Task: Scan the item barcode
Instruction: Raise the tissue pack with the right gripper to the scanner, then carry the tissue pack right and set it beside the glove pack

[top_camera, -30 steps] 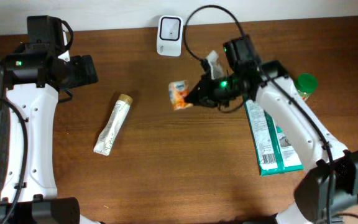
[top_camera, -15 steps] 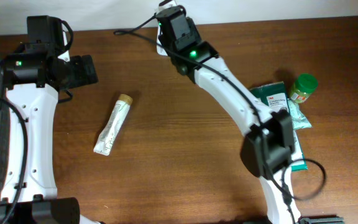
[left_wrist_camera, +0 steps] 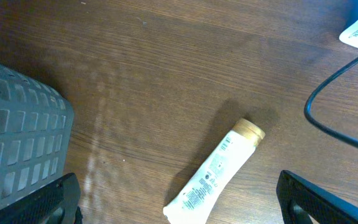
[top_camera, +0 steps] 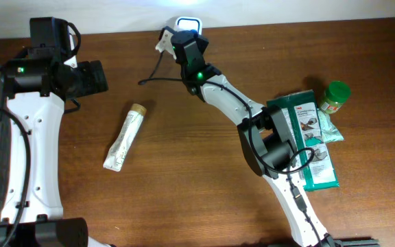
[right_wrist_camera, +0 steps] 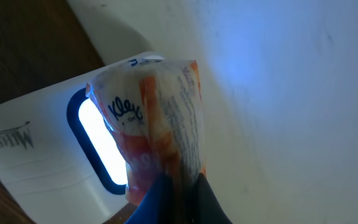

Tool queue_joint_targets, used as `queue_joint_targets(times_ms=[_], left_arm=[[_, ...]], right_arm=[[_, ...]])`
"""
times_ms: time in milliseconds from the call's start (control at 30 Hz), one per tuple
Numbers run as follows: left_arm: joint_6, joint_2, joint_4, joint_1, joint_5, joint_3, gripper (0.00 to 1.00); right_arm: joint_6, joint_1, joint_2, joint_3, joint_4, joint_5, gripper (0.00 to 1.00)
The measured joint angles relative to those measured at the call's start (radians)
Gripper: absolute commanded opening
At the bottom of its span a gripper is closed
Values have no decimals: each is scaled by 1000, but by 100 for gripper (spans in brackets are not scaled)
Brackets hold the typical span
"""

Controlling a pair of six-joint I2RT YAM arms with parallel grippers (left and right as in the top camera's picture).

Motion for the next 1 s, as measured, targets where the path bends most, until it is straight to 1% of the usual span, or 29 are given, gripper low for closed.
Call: queue_joint_targets(times_ms=[133,400,467,567,667,733,833,1000], left_arm=[[0,0,0,0,0,0,99],[0,0,0,0,0,0,99],[0,0,0,0,0,0,99],[0,0,0,0,0,0,99],[0,0,0,0,0,0,99],[0,0,0,0,0,0,99],[0,0,-1,0,0,0,99],[0,0,0,0,0,0,99]], right_arm=[[-24,0,1,0,28,0,4],[-29,0,1,0,29,0,4],[-1,0,-1,0,22,0,4],[95,0,-47,0,-35,-8,4],[173,-1,-137,-2,-147,-23,4],[270,-2,-257,-2,-293,-72,4],[448,-8,-439,6,-546,-174,4],[774,-37,-657,12,-952,-309,4]])
